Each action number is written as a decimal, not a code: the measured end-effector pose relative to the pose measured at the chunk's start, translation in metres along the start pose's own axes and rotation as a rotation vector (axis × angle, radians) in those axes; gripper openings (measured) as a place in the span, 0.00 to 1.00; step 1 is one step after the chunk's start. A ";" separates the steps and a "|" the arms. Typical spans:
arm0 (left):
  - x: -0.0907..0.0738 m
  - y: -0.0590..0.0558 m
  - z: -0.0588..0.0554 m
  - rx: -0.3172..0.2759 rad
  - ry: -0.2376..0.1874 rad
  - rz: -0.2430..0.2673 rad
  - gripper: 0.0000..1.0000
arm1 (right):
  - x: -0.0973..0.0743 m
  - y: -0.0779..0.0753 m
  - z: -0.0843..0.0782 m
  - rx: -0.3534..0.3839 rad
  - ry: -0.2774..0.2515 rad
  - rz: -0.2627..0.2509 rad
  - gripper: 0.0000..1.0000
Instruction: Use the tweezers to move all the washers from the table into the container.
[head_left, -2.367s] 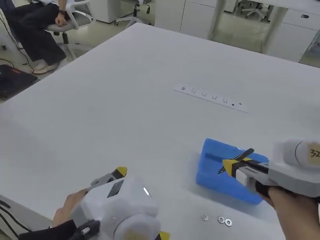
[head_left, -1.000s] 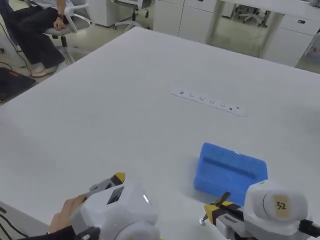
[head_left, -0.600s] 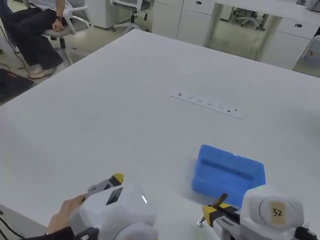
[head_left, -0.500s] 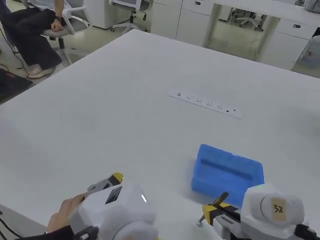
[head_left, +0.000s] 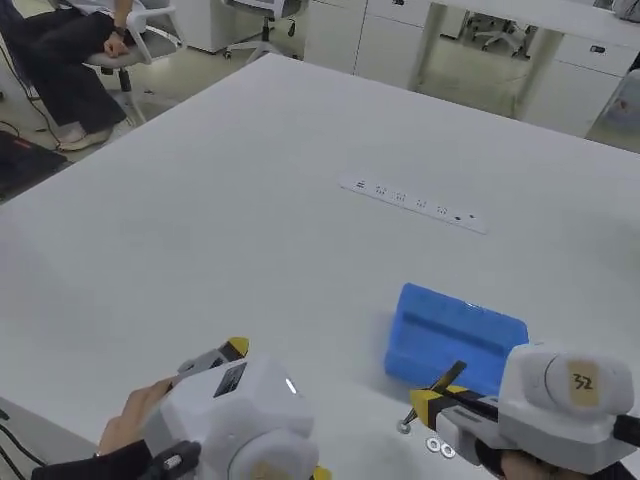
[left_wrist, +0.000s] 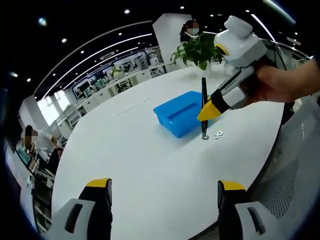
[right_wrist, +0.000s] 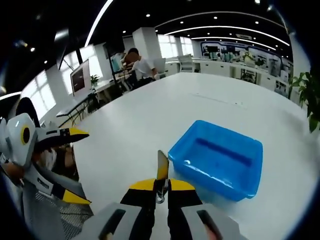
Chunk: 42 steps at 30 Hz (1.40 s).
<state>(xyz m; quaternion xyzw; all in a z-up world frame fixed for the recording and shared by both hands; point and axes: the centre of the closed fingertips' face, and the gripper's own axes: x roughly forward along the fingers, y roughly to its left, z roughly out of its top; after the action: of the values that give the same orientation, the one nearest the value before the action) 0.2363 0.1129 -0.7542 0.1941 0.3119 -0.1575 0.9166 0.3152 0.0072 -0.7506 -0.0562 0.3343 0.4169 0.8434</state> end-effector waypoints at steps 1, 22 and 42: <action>0.000 0.000 0.000 -0.001 -0.002 -0.001 0.89 | -0.002 0.001 0.005 -0.001 -0.010 0.001 0.04; 0.002 -0.001 -0.004 0.009 0.018 -0.005 0.88 | 0.008 -0.050 0.058 -0.060 -0.113 -0.127 0.05; 0.003 -0.002 -0.007 0.012 0.035 -0.006 0.88 | 0.045 -0.069 0.011 -0.066 0.015 -0.148 0.05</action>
<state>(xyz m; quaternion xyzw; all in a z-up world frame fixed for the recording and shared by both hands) 0.2346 0.1140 -0.7620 0.2012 0.3274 -0.1589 0.9094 0.3913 -0.0029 -0.7819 -0.1118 0.3216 0.3639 0.8670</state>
